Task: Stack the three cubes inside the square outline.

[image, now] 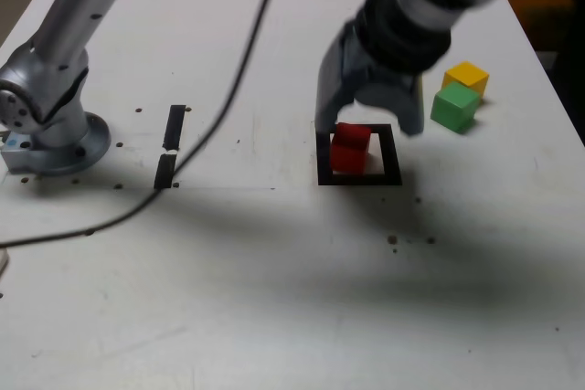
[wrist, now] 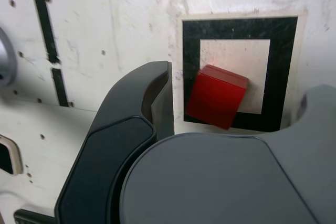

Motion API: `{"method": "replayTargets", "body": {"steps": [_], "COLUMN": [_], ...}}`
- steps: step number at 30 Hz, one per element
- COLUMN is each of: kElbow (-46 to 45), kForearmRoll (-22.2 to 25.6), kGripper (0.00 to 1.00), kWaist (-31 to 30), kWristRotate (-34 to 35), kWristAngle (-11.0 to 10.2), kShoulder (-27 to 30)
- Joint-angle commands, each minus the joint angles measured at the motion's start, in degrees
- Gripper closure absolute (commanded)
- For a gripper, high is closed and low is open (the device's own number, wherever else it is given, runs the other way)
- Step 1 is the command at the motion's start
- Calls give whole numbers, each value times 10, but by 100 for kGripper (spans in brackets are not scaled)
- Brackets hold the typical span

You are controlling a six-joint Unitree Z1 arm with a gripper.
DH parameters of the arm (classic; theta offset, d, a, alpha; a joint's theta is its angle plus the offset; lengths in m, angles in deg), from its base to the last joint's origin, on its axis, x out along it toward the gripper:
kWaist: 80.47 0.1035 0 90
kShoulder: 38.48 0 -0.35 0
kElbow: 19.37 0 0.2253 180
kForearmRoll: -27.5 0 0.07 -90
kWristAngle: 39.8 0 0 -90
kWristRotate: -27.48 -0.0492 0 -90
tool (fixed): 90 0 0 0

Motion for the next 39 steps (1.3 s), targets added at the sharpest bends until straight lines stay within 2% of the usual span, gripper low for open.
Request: {"method": "replayTargets", "body": {"steps": [1,4,9,11,16,21,24,27,33,39], "kElbow": [7,9,9,26,103,182,245,297,353,374], "kForearmRoll": [15,32,36,35,35,36,37,38,41,41], "kGripper": [0,0,0,0,0,0,0,0,1,1], "kWaist": [0,-2,12,21,46,80,112,131,147,148], "kWristRotate": [-6,-29,-120,-157,-284,-419,-481,-513,-552,-566], "kWristAngle": [-11,-27,-40,-51,-87,-106,-93,-82,-78,-77], "kShoulder": [17,35,71,71,32,-17,-55,-94,-157,-187]}}
